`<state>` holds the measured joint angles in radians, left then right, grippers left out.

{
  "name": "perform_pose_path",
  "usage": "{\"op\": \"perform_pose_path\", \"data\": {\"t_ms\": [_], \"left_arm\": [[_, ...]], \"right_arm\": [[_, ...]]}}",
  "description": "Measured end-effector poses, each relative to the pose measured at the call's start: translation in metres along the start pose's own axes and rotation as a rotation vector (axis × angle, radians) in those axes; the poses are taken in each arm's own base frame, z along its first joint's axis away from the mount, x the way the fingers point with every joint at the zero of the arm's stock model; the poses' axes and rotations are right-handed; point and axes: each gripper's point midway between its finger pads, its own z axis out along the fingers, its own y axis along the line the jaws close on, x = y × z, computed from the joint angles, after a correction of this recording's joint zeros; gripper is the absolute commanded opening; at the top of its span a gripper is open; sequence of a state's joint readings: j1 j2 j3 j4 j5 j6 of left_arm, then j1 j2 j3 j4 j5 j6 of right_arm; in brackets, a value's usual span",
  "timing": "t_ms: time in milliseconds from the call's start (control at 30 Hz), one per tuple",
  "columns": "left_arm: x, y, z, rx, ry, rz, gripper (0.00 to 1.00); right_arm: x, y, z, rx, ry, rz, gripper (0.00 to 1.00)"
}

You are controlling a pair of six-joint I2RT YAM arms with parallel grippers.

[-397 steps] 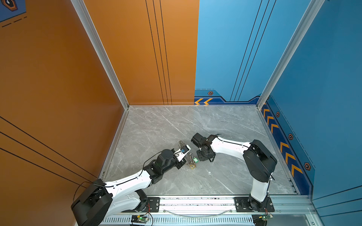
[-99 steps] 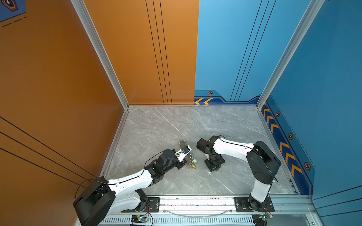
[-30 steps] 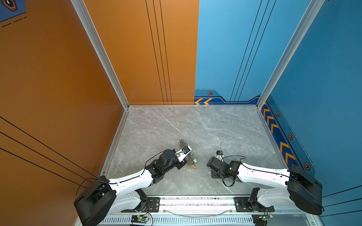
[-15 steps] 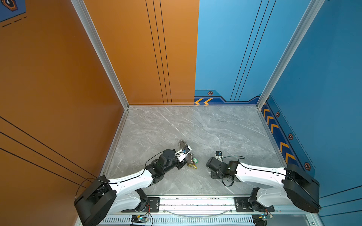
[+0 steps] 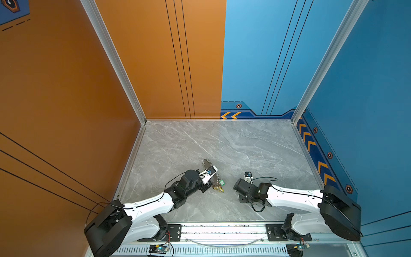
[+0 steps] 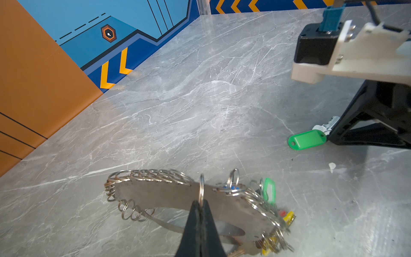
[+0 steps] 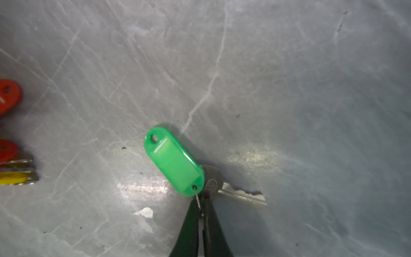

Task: Put the keys on the keyring
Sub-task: 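Lift the green-tag key with the right gripper and carry it toward the board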

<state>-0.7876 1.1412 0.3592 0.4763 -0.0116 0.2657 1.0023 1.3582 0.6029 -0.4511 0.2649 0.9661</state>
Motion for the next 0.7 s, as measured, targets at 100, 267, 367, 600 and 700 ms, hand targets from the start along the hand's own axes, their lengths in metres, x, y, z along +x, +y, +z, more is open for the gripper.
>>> {"op": "perform_pose_path", "data": {"t_ms": [100,267,367,600,700], "left_arm": [[0.0,0.0,0.0,0.0,0.0,0.0,0.0],[-0.001,0.0,0.0,-0.001,-0.001,0.0,0.0],[-0.001,0.0,0.0,-0.001,-0.001,0.0,0.0],[-0.001,0.0,0.0,-0.001,-0.001,0.0,0.0],[0.0,0.0,0.0,0.0,0.0,0.0,0.0]], "right_arm": [[0.0,0.0,0.0,0.002,-0.002,-0.001,0.06],[-0.003,-0.002,-0.001,0.014,-0.014,-0.019,0.04],[-0.009,-0.002,-0.008,0.021,-0.029,-0.045,0.03],[-0.03,0.005,-0.034,0.015,-0.053,-0.198,0.0],[-0.043,0.011,-0.048,0.015,-0.059,-0.301,0.0]]}}
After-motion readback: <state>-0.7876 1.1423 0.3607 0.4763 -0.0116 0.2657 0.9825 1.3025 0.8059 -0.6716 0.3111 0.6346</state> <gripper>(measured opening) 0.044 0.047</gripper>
